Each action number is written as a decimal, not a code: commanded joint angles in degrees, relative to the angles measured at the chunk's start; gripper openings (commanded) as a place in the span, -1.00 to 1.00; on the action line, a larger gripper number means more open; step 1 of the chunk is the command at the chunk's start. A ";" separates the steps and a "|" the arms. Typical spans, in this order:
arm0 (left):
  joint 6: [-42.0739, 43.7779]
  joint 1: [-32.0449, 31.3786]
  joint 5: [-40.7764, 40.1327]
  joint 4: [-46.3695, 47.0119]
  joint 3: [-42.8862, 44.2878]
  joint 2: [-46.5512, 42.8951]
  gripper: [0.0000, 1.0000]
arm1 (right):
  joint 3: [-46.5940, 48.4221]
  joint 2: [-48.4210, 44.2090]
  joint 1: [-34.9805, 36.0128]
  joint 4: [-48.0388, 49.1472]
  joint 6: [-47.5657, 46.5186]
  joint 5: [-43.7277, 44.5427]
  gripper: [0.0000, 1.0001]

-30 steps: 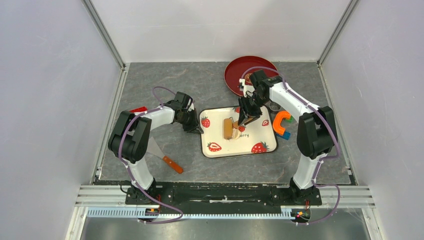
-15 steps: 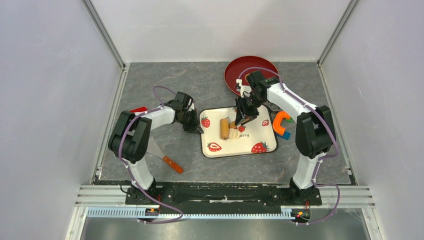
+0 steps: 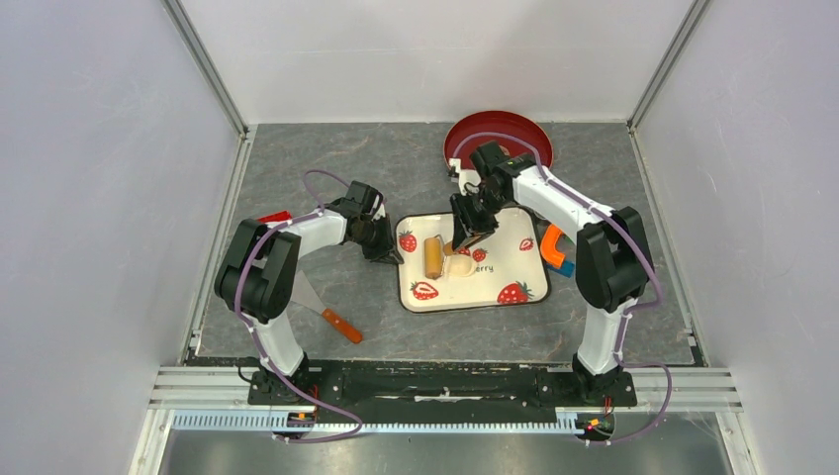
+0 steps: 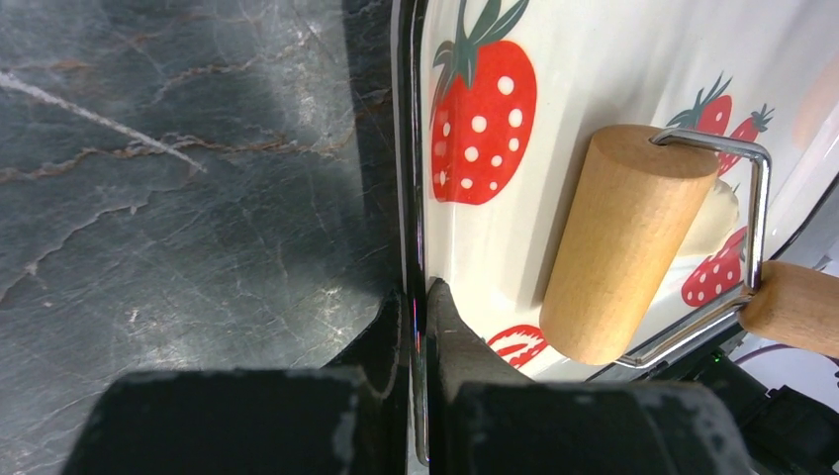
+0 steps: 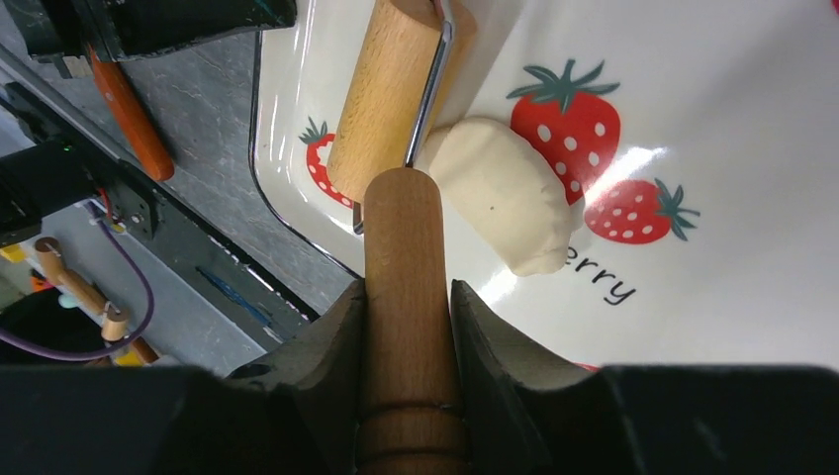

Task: Roll out the dumpling wrappers from the dough

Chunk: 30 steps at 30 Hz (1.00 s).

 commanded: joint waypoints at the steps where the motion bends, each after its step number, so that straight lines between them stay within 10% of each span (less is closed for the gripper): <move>1: 2.51 -2.92 -0.98 1.43 0.42 2.16 -0.95 | 4.09 2.67 3.09 -5.05 -5.24 10.51 -1.00; 30: 0.07 -0.83 -15.67 -5.72 -2.18 -4.13 -0.96 | 18.66 -2.81 0.42 -11.67 -4.00 14.04 -1.00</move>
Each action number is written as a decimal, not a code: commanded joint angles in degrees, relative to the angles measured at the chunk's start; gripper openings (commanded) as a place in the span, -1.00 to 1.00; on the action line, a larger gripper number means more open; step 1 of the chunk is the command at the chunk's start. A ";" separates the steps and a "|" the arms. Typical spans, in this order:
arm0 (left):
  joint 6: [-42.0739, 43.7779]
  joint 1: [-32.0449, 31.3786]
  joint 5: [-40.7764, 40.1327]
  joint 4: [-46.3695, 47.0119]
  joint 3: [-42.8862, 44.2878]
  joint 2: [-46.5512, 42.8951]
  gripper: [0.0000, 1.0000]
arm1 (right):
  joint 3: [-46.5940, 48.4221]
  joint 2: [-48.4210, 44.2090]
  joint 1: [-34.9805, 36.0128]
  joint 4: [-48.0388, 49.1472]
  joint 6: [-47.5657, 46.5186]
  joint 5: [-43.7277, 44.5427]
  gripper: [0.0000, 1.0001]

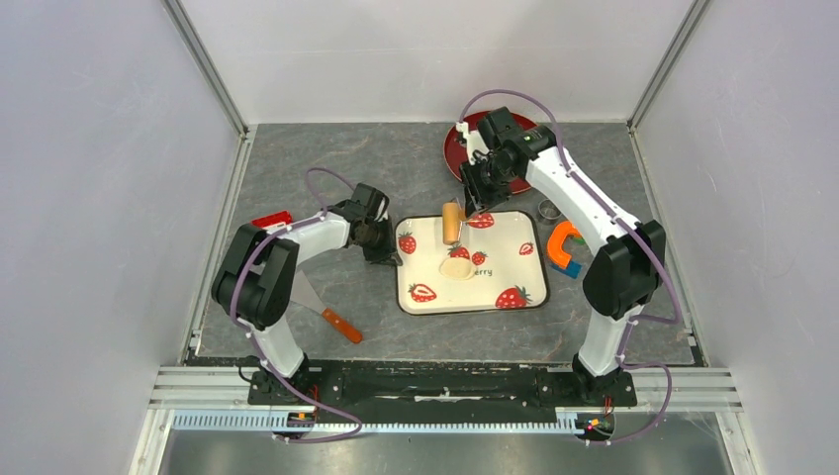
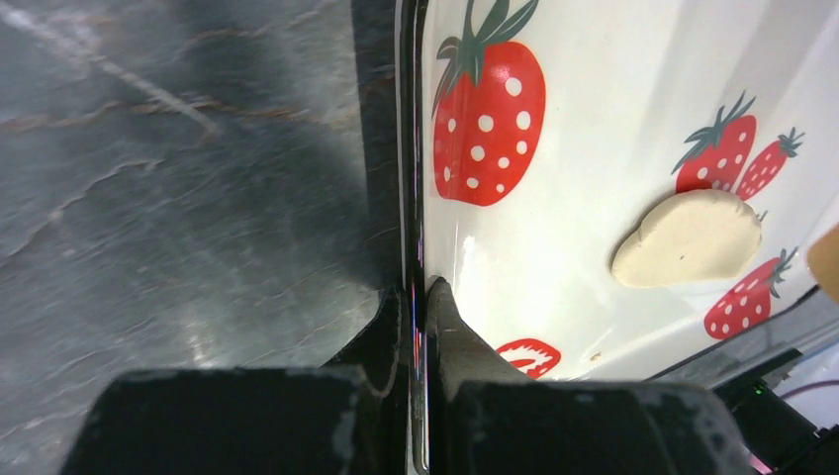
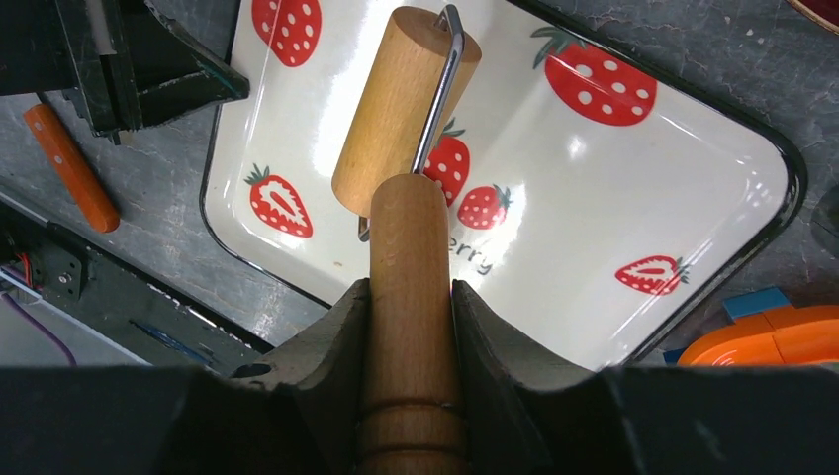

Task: Roll out the dumpling wrappers from the dough

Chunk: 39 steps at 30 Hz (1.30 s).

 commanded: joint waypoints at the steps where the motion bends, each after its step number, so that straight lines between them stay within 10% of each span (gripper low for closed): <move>1: 0.90 1.79 -9.57 -4.73 -2.37 -2.62 -0.96 | 3.73 0.85 0.14 -2.22 -0.32 -0.29 -1.00; 39: -0.63 3.80 -13.54 -6.29 -3.46 -3.41 -0.95 | -11.67 -1.87 5.01 -4.50 2.95 10.02 -1.00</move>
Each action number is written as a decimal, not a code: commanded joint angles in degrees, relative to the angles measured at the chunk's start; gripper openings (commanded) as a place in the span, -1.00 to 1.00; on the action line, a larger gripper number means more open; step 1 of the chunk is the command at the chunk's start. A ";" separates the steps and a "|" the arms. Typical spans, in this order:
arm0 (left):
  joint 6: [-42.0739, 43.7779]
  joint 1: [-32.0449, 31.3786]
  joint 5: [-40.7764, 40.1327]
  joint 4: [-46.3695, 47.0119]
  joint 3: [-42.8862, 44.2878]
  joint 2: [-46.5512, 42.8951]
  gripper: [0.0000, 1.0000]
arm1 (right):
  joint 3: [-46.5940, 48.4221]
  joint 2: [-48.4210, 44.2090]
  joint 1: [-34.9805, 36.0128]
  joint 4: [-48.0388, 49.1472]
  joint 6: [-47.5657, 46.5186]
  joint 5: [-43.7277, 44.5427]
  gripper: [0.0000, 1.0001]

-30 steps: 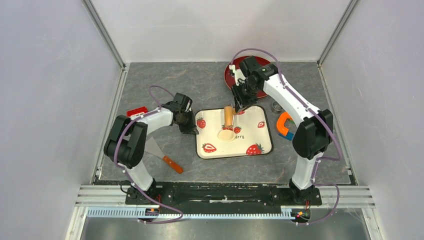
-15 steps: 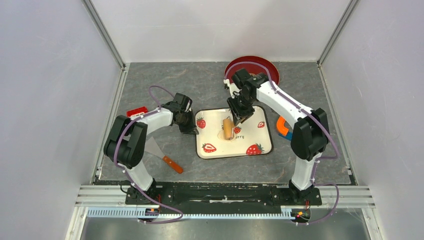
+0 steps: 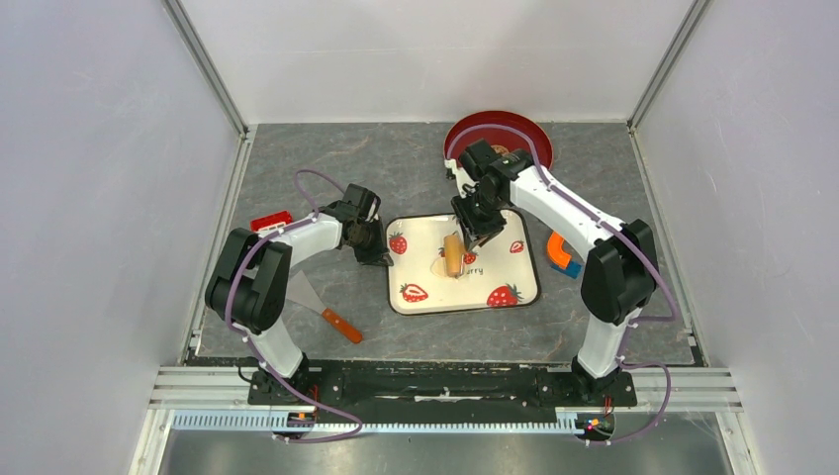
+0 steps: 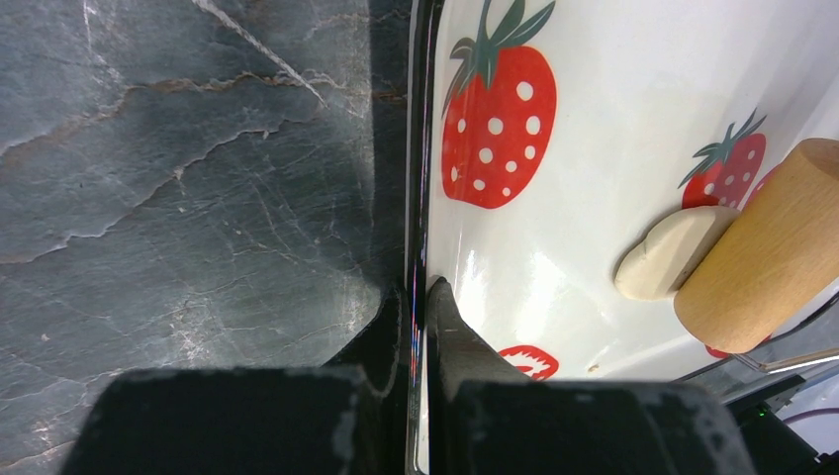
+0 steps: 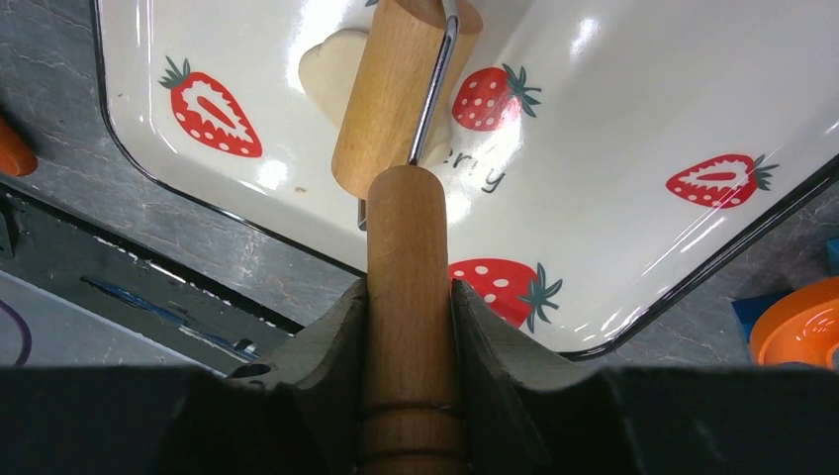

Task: Roll out the dumpling wrappers from the dough

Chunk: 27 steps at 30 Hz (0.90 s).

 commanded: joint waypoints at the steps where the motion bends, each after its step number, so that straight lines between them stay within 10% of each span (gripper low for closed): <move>1: -0.28 1.09 -10.83 -4.42 -1.19 -0.59 -0.95 | -3.20 -1.65 -0.21 -2.87 0.73 6.11 -1.00; 27: -1.49 1.92 -13.26 -5.25 -1.28 -0.78 -0.95 | -17.03 -2.12 -5.43 -2.17 0.29 17.42 -1.00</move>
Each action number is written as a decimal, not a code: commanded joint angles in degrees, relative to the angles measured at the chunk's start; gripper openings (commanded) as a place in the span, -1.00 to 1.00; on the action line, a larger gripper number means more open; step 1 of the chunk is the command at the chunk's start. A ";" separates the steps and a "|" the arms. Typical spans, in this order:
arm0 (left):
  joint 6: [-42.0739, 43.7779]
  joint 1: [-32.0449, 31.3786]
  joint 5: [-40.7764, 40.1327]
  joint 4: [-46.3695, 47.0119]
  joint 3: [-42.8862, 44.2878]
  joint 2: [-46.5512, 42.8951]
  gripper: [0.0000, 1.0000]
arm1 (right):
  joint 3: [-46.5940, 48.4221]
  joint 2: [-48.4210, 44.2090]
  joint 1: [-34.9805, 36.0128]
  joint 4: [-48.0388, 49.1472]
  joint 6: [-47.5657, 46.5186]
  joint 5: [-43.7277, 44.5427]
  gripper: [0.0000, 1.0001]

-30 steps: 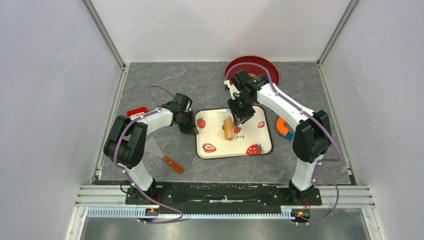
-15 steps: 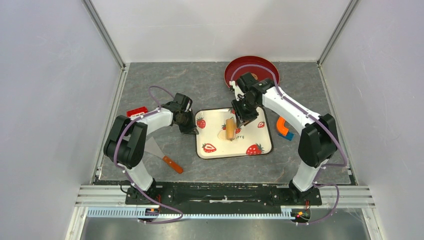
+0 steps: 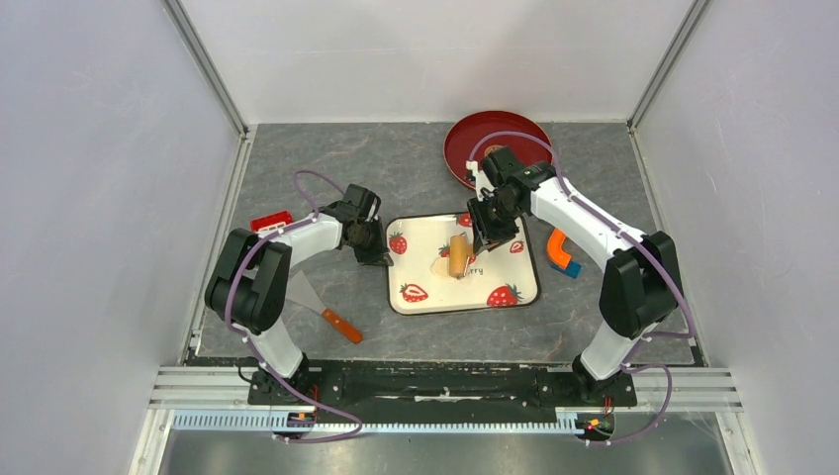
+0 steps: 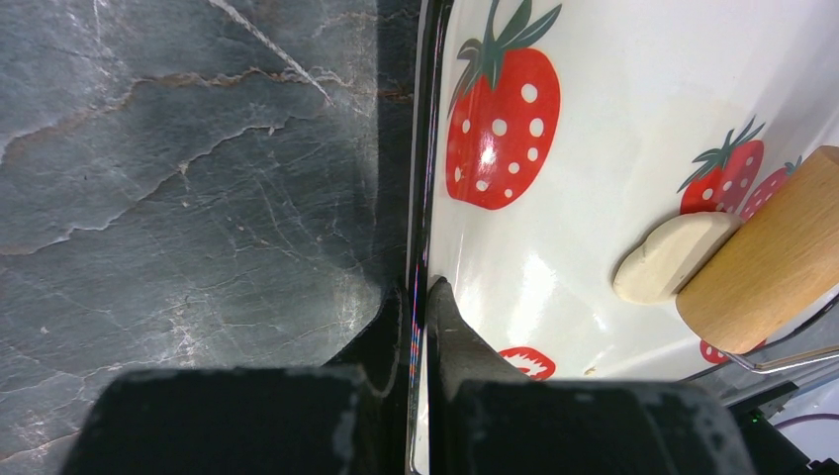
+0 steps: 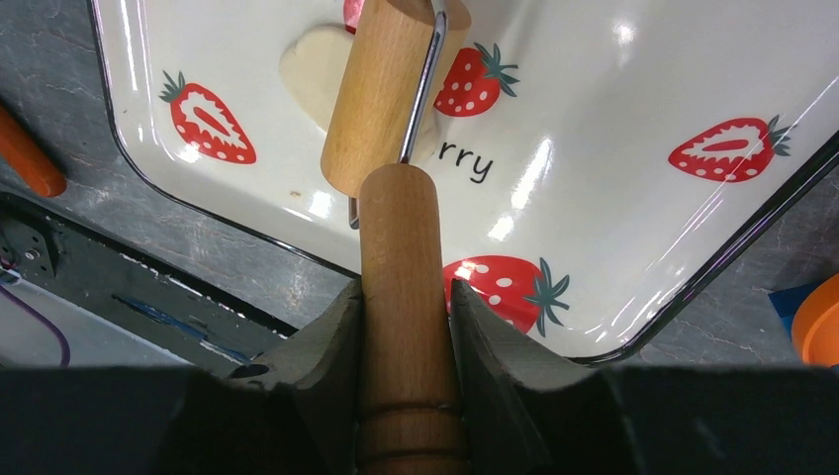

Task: Roll out the dumpling wrappers from the dough

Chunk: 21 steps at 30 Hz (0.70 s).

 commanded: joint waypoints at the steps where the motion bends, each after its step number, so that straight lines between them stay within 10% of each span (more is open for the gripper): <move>1: -0.45 1.97 -12.62 -5.13 -1.25 -0.68 -0.95 | -5.18 5.10 -0.95 -9.78 -2.69 20.39 -1.00; 21: -0.61 2.72 -13.80 -5.77 -1.10 -0.59 -0.96 | -10.52 1.73 -3.11 -9.92 -2.53 25.53 -1.00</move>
